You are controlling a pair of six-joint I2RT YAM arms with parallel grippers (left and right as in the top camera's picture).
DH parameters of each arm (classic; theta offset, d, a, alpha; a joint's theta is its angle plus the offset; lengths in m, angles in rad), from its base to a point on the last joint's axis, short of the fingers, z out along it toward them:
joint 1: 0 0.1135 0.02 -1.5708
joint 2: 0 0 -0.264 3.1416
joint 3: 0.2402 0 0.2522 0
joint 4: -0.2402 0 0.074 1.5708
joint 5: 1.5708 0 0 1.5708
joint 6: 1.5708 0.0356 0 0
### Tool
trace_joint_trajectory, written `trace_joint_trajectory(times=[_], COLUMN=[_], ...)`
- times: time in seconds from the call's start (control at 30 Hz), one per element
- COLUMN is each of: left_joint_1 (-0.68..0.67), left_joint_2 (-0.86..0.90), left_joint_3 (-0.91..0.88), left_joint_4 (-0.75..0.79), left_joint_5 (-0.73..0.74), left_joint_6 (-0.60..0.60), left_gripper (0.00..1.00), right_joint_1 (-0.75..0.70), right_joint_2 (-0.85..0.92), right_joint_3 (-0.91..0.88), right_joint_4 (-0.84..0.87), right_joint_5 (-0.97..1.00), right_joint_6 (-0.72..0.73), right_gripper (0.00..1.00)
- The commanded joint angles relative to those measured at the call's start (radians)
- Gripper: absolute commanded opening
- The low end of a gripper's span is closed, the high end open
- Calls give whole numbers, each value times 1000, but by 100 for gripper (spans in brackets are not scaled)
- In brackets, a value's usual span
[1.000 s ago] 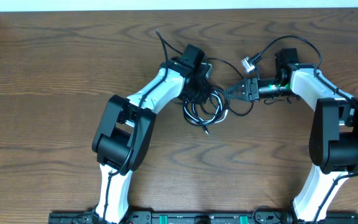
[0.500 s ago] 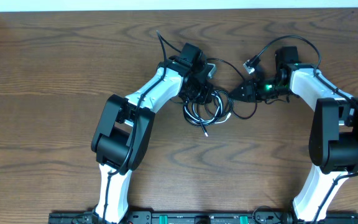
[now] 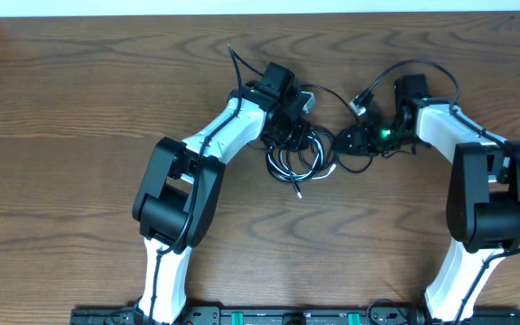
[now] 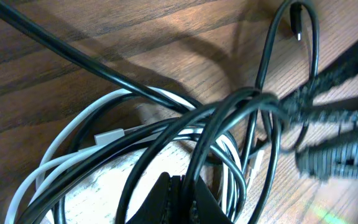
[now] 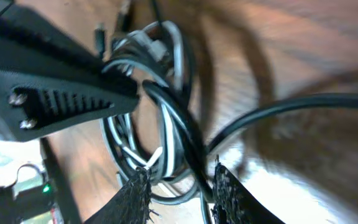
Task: Untangle cables
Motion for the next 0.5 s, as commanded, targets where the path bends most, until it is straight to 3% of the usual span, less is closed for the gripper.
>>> trace_joint_trajectory(times=[0.0,0.47], left_joint_1=[4,4], left_joint_2=[8,8], left_joint_3=[-4,-4], left_joint_4=[2,5], left_joint_5=[13,12], left_joint_6=[17,17], left_gripper=[7,7], right_joint_1=[18,72], right_joint_2=[-24,-24], right_joint_3=[-7,-19], right_joint_4=[5,-11], right_joint_5=[-92,-198], right_joint_6=[-24,-25], right_gripper=[29,22])
